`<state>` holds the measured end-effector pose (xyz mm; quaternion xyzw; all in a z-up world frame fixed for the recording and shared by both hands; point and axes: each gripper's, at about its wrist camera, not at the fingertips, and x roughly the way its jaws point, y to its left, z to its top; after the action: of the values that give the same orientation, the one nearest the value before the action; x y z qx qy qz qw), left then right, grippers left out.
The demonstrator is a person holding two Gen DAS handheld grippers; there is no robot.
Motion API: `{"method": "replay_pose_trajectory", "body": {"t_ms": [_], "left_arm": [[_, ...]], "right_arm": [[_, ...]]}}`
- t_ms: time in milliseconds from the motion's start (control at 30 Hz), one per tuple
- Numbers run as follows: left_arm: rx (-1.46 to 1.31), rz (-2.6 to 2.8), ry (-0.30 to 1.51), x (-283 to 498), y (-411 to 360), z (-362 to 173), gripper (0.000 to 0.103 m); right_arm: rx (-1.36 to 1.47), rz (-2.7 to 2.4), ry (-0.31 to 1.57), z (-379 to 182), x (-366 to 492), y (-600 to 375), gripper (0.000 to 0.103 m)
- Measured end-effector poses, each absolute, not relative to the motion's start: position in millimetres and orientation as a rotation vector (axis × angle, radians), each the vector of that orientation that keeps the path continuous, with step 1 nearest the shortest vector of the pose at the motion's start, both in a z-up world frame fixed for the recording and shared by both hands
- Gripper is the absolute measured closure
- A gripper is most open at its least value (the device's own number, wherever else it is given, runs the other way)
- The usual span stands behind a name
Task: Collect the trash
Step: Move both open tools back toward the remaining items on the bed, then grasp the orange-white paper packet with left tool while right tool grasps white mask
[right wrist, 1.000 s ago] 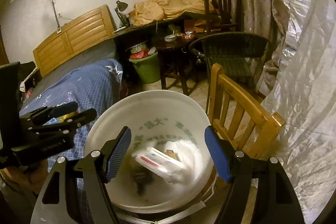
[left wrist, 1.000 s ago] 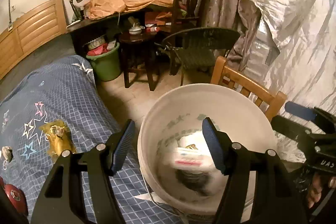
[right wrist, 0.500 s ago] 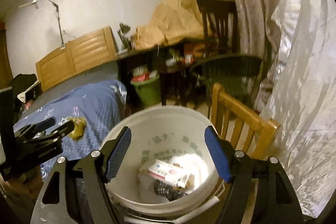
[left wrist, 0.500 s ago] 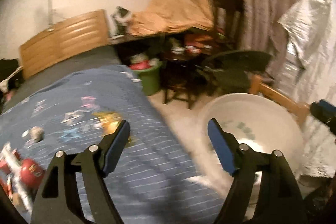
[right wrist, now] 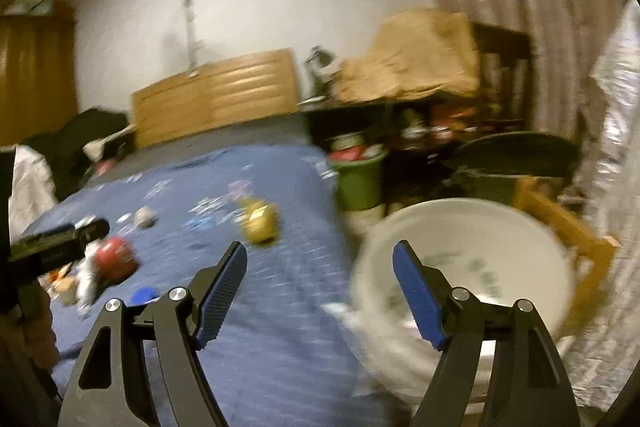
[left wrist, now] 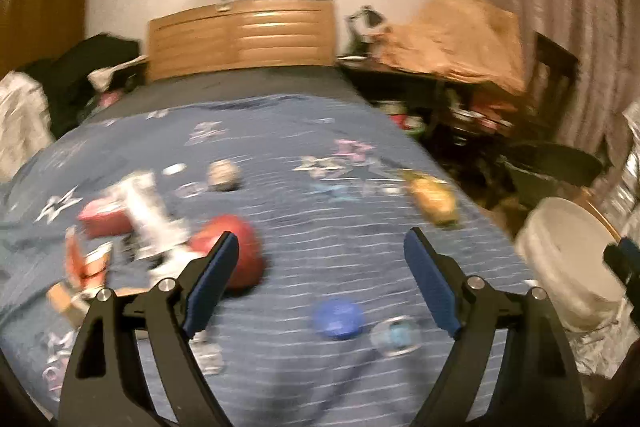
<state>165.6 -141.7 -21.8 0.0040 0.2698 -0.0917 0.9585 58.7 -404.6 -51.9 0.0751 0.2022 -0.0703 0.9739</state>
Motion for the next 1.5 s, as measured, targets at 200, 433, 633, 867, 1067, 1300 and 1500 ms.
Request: {"method": "replay_pose_trajectory", "body": {"t_ms": [200,433,633,867,1067,1300,1500], "left_arm": [[-0.075,-0.04,0.61,179,-35,-17,0.022],[-0.276,0.039,0.794,221,93,-34,0.022],[-0.285,0.035,0.859,241,119,-55,0.022],[-0.246,0.014,0.923,270,114,-82,0.026],[-0.319,-0.04,0.966,282,124,-99,0.097],[-0.371,-0.048,0.84,255,137,-72,0.098],[-0.361,-0.018,0.774,228,133,-47,0.098]], "right_arm": [[0.088,0.06,0.507,-64,106,-303,0.022],[0.073,0.29,0.603,-75,149,-209,0.022],[0.103,0.433,0.702,-88,191,-151,0.022],[0.143,0.456,0.834,-116,232,-115,0.033],[0.178,0.487,0.902,-135,241,-115,0.076],[0.207,0.493,0.837,-117,222,-133,0.078],[0.217,0.482,0.785,-99,201,-147,0.078]]}}
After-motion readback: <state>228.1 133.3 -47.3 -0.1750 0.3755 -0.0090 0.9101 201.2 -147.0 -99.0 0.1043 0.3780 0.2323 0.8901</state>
